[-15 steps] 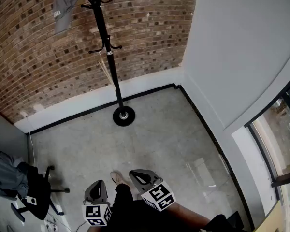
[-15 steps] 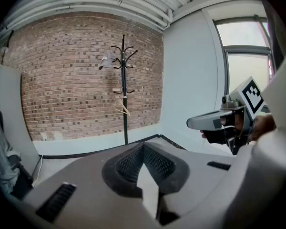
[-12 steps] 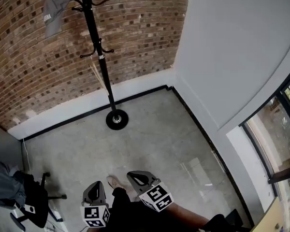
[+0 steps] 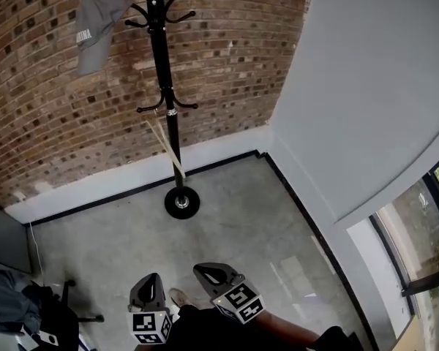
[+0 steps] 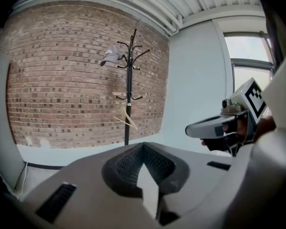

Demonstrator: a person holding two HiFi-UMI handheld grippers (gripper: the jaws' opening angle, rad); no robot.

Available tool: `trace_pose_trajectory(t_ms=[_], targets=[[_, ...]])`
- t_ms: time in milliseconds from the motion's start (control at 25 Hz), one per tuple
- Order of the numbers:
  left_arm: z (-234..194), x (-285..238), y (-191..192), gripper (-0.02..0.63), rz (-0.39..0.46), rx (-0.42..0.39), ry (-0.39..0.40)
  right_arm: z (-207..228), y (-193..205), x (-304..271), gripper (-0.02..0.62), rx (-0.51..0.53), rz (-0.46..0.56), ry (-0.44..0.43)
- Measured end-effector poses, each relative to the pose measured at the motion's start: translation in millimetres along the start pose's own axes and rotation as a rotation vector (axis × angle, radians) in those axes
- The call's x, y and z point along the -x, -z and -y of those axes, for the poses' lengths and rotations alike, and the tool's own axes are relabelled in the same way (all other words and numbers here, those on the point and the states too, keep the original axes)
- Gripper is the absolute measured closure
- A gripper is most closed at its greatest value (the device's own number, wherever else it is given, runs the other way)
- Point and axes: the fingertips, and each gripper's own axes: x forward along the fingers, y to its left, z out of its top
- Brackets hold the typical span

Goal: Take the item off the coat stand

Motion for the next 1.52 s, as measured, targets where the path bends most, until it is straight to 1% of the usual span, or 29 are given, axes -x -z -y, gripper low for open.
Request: trace_pose_trajectory(t_ms=[120,240,360,520,680,760,880,1000,1080,1200,1320,1400,1480,1520], targets=[[-37,-16,-28,0.565,0.026,0.009,-0.004,7,-32,-39,0.58,-0.006,0.007,0.001],[-82,-27,-47,0.565,0.05,0.029,-0.036,9,-63,-76,0.581,-0.016,0.013,-0.012],[-116,-34,-69,0.565,0.084,0.022,-0.061,13,-98,-104,0.581,-0.018,0.069,-0.019],[-148,-44,-91,0.565,0.102,0.038,-0.102,24,-134,-130,0.58,-0.065,0.13,-0.06],[-162,-72,-101,0.565,0.084,0.055,-0.121,45,-166,-154,0.58,-0.117,0.177,-0.11],[-171,-86,-110,0.565,0.086,0.068,-0.157,55,-185,-170,0.58,-0.126,0.19,-0.163],[-189,-113,-132,0.565,0.11,0.078,-0.234,73,-215,-199,0.58,-0.147,0.209,-0.277],[-203,-144,-159,0.565,0.133,0.088,-0.298,95,-247,-227,0.58,-0.165,0.222,-0.392],[-210,-160,-181,0.565,0.149,0.083,-0.335,110,-276,-240,0.58,-0.159,0.246,-0.465],[-221,-178,-210,0.565,0.165,0.082,-0.392,129,-331,-257,0.58,-0.147,0.316,-0.579],[-230,-187,-233,0.565,0.187,0.087,-0.427,141,-386,-268,0.578,-0.165,0.418,-0.699],[-235,-192,-242,0.565,0.195,0.107,-0.438,149,-420,-276,0.578,-0.191,0.488,-0.743],[-237,-193,-249,0.565,0.203,0.112,-0.452,151,-447,-284,0.574,-0.225,0.536,-0.792],[-238,-192,-252,0.565,0.206,0.104,-0.466,150,-458,-288,0.529,-0.243,0.548,-0.829]])
